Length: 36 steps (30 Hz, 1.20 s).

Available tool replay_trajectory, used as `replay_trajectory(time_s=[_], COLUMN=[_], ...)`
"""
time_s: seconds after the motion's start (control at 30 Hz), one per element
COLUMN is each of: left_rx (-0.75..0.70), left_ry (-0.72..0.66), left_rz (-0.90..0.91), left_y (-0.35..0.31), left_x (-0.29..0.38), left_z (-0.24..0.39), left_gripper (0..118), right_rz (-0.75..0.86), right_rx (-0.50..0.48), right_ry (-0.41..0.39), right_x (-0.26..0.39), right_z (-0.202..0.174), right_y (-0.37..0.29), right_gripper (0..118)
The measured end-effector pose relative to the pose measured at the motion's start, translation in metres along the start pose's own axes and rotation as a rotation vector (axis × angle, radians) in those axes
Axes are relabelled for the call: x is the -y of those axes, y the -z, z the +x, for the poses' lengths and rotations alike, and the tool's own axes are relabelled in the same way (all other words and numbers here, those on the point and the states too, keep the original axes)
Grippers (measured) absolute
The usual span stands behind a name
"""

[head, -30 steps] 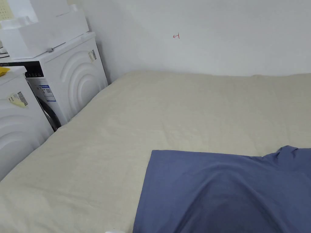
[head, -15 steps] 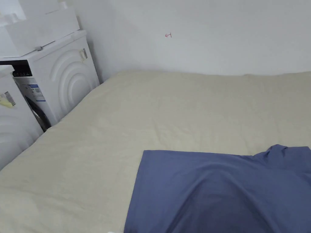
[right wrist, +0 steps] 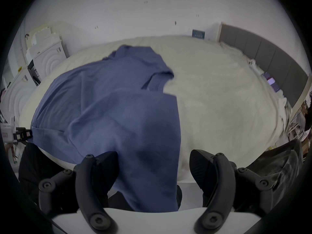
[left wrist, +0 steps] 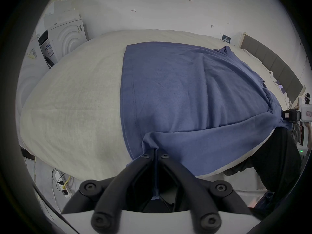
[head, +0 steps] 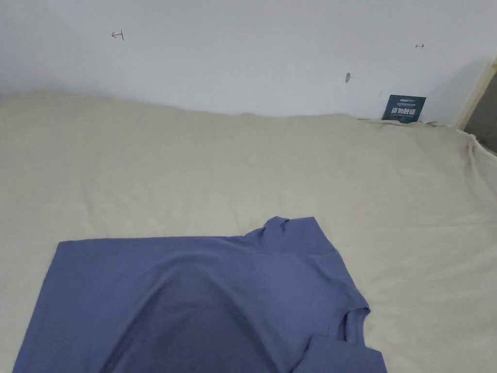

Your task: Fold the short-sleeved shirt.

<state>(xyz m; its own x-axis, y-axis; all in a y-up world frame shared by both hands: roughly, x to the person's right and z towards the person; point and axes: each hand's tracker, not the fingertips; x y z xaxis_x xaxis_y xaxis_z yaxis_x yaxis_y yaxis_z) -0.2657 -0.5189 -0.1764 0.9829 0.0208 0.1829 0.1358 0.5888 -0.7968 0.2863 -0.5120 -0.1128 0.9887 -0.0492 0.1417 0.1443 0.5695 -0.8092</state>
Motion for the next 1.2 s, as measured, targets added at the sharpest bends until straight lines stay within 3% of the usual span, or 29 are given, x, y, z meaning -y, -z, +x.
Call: replay_trajectory(time_s=[0.1,0.2,0.27,0.37,0.5,0.83,1.2], left_rx=[0.001,0.002,0.006,0.020,0.045,0.071,0.049], left_ry=[0.000,-0.001,0.001,0.003,-0.049,-0.037,-0.065], left_rz=[-0.004,-0.007,-0.009,-0.003,0.077,0.171,0.300], left_y=[0.001,-0.001,-0.001,-0.009,-0.032,-0.055,-0.028], left_x=[-0.001,-0.001,-0.002,-0.005,-0.012,-0.034,-0.118], left_z=[0.000,0.000,0.001,0.001,-0.006,-0.006,-0.015], left_gripper=[3,3,3,3,3,3,3], right_rz=[-0.009,-0.009,-0.004,0.022,0.084,0.219,0.322], right_rx=[-0.020,-0.035,-0.076,-0.046,-0.098,-0.165,-0.183], right_ry=[0.010,0.002,-0.013,-0.051,0.024,0.073,0.107], right_x=[-0.008,-0.008,-0.010,-0.013,-0.018,-0.039,-0.123], right_z=[0.007,0.000,-0.005,-0.014,-0.011,-0.011,-0.013], right_y=[0.008,0.005,0.005,-0.004,-0.024,-0.056,-0.024], right_gripper=[42,34,7,7,6,6,6])
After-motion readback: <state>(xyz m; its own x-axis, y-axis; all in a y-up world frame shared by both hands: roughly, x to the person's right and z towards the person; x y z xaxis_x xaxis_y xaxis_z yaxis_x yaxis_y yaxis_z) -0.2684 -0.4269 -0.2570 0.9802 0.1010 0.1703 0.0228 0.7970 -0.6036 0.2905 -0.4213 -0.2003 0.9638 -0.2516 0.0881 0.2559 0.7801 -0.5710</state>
